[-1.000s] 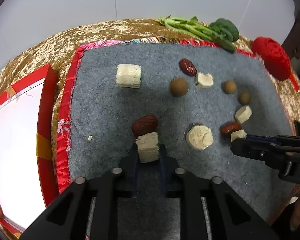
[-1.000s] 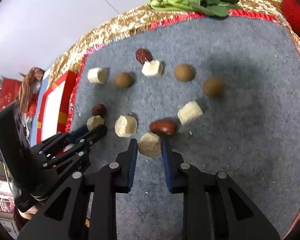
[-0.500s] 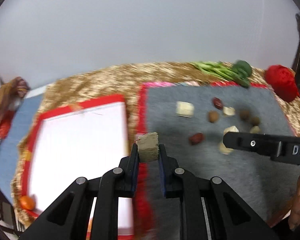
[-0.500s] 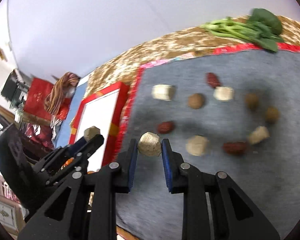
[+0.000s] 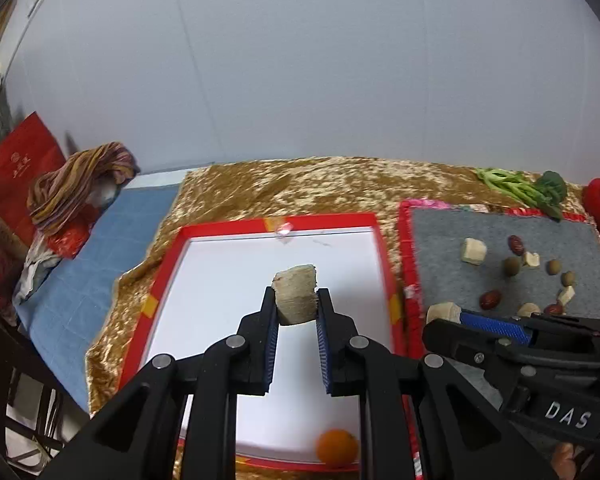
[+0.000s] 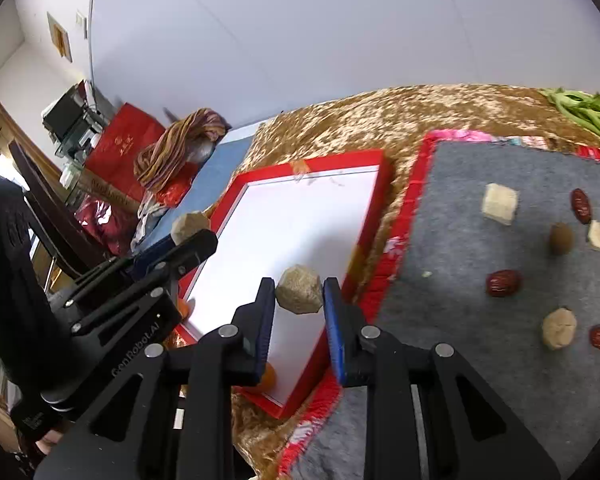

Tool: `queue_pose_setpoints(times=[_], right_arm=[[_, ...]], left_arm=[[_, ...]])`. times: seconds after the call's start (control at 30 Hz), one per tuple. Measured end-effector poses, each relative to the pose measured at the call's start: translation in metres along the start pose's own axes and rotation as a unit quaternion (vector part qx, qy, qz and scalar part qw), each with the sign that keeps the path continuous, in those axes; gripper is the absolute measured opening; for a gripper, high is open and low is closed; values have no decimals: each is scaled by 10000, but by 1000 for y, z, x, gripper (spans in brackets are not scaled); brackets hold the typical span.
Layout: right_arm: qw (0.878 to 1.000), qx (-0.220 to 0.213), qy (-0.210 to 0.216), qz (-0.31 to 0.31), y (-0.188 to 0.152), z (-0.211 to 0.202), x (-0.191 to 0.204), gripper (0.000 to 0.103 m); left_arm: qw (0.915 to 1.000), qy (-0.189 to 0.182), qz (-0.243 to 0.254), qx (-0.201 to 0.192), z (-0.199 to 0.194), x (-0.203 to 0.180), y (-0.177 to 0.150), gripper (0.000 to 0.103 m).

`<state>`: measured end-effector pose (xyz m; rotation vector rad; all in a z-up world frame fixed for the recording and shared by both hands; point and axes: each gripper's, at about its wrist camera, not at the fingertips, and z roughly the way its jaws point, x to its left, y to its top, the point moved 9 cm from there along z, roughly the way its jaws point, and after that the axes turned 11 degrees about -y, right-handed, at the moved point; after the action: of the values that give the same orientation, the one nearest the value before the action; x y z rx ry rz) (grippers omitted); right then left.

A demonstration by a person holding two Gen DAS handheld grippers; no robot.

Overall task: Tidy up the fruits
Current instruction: 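Carry both beige pieces over the white tray and open both tools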

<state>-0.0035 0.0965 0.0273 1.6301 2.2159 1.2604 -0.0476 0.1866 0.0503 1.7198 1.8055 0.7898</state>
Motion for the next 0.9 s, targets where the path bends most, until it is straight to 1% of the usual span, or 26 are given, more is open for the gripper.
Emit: queue_pose_setpoints(times=[0.3,0.47,0.53,0.57,0.63,0.67,0.7,0.73,0.77,0.9], right_arm=[[9995,235,49,-223,-10,24,20,26],[9981,462,18,-413,-21,40,32,27],[9972,531,-11,-525,-25,45,35,27],[9968,577,-12,-550,-27,46,37,28],[9963,684,25,-519,-30,47,37,36],[9965,675,37,-487,-30,46,36,44],[9970,647,40,-428,-28,43,33,49],[9973,633,56,-378,-26,41,30,51],[9979,586,90,-272,-23,37,25,51],[9990,420,55,112,-10,24,3,51]], left_arm=[[9992,284,-106,254,5,31,-13,16],[9976,443,-105,528,13,45,-24,17],[9965,503,-132,654,16,51,-27,19],[9959,544,-162,700,17,54,-28,20],[9953,554,-235,764,18,59,-30,20],[9953,545,-267,761,18,59,-30,20],[9952,557,-281,753,17,60,-29,24],[9952,564,-293,742,16,61,-28,26],[9954,546,-319,726,15,60,-27,32],[9955,478,-365,738,18,56,-25,33]])
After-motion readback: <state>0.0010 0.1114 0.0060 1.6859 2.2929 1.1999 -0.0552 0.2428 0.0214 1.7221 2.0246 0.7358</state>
